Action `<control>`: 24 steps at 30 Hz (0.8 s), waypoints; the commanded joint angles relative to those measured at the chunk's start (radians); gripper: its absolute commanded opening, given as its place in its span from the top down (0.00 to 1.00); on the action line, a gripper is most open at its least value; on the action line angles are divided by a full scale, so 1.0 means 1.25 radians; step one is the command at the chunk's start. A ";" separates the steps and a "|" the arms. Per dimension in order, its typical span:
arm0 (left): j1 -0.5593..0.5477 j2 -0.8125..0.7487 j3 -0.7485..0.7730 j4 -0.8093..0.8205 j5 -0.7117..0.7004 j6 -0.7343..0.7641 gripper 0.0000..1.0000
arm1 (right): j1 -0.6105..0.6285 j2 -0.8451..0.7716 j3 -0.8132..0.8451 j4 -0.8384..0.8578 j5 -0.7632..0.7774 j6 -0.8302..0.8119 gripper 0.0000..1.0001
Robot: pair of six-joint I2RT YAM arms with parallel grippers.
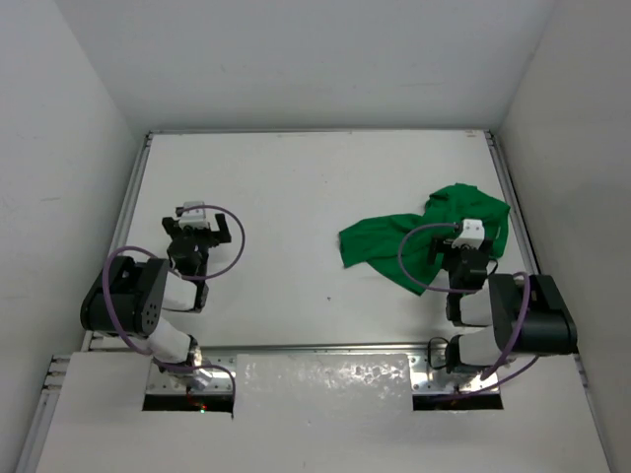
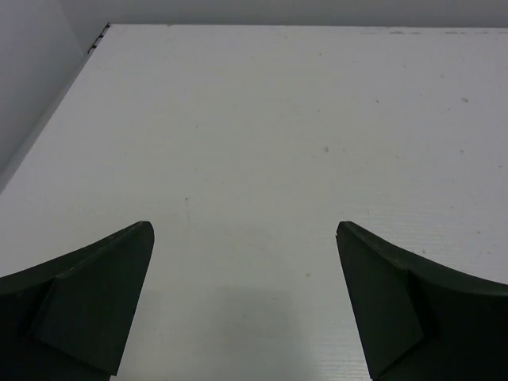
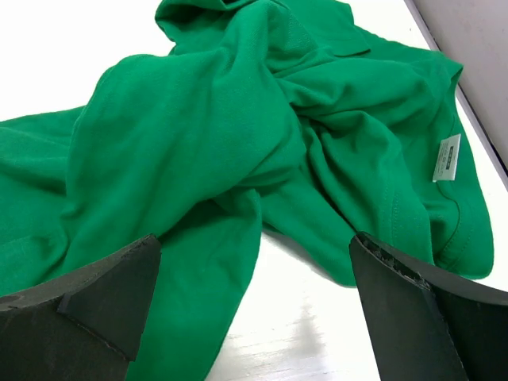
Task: Fold and stack the t-shirts
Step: Move the tshirt to the center of the board
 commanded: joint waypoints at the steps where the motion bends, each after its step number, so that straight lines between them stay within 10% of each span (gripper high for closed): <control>1: 0.009 -0.013 0.003 0.022 0.010 -0.008 0.00 | 0.002 -0.047 -0.033 -0.015 -0.026 -0.010 0.01; 7: 0.010 -0.015 0.013 0.030 0.032 0.007 0.00 | 0.000 -0.178 0.313 -0.683 0.040 0.054 0.01; 9: 0.009 -0.111 0.170 -0.275 0.180 0.075 0.00 | -0.008 -0.140 0.474 -0.892 -0.012 0.039 0.06; 11: 0.006 -0.113 0.354 -0.709 0.380 0.186 0.00 | -0.018 -0.038 0.585 -1.018 -0.076 0.044 0.46; 13: 0.001 -0.061 0.598 -0.954 0.349 0.235 0.00 | -0.032 0.078 0.742 -1.181 -0.059 0.089 0.73; 15: -0.005 -0.029 0.777 -1.076 0.292 0.339 0.00 | -0.039 0.135 0.843 -1.259 -0.003 0.127 0.62; 16: -0.020 -0.001 0.825 -1.149 0.189 0.382 0.00 | -0.037 0.157 0.870 -1.270 0.021 0.140 0.30; 18: -0.034 0.023 0.940 -1.185 0.058 0.466 0.00 | -0.037 0.226 0.955 -1.324 0.092 0.175 0.13; 22: -0.042 0.060 1.062 -1.302 -0.077 0.470 0.00 | -0.036 0.365 1.118 -1.475 0.151 0.192 0.18; 24: -0.042 0.031 1.071 -1.355 0.017 0.422 0.00 | -0.034 0.389 1.102 -1.490 0.104 0.195 0.44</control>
